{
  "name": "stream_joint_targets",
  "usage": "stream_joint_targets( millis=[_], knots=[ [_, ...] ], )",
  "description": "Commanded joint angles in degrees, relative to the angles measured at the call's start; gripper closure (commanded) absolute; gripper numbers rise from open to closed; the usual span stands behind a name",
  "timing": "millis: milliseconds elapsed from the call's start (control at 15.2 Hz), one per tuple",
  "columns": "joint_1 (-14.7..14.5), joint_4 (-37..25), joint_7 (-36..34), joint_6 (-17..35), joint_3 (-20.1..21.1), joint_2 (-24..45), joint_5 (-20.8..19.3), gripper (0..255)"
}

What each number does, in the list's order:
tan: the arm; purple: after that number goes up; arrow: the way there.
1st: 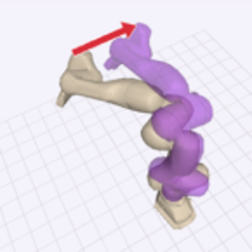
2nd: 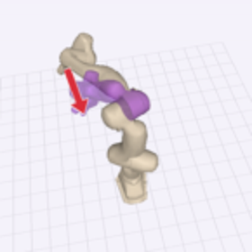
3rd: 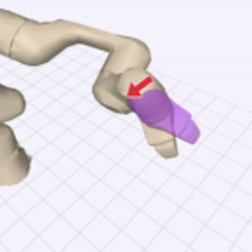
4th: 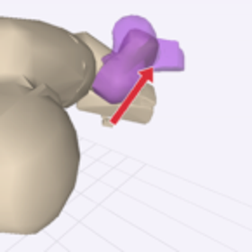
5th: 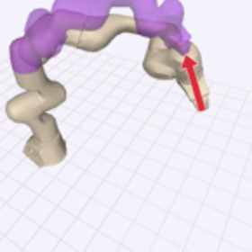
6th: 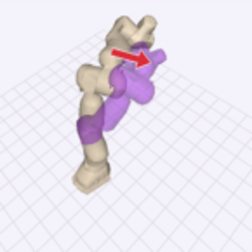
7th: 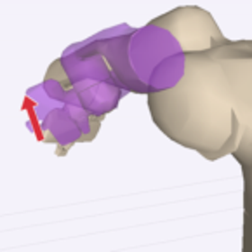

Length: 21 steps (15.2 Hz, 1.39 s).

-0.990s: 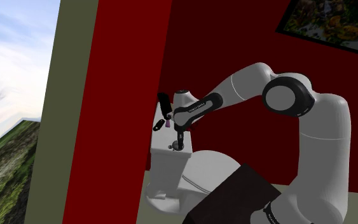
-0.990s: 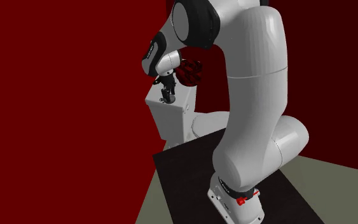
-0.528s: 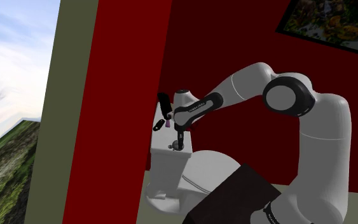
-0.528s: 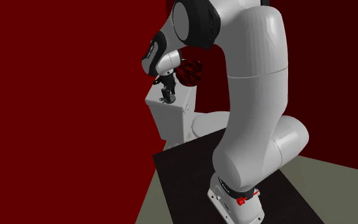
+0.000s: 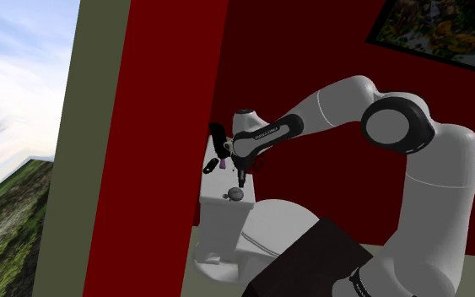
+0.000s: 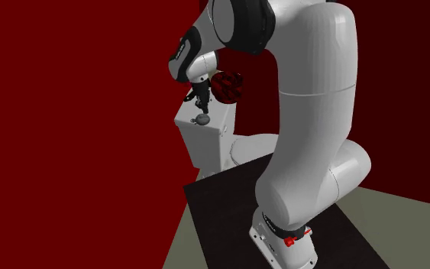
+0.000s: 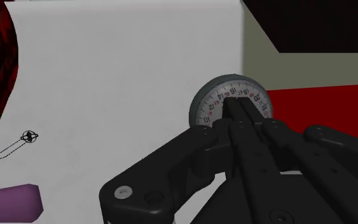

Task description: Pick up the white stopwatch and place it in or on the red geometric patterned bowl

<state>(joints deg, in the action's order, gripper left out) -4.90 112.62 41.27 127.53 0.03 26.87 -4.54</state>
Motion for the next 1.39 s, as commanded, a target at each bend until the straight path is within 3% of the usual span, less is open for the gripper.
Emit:
stream_joint_targets(
  millis=[0,66,330,858,1320],
  knots=[
    [0.0,0.0,0.0,0.0,0.0,0.0,0.0,255],
    [0.0,0.0,0.0,0.0,0.0,0.0,0.0,0],
    [-3.1,12.0,10.1,19.5,2.1,-4.9,-10.3,0],
    [-3.2,11.2,9.1,23.9,1.0,0.3,-11.8,0],
    [-3.2,11.1,9.1,23.9,1.0,0.3,-11.8,0]
  ],
)
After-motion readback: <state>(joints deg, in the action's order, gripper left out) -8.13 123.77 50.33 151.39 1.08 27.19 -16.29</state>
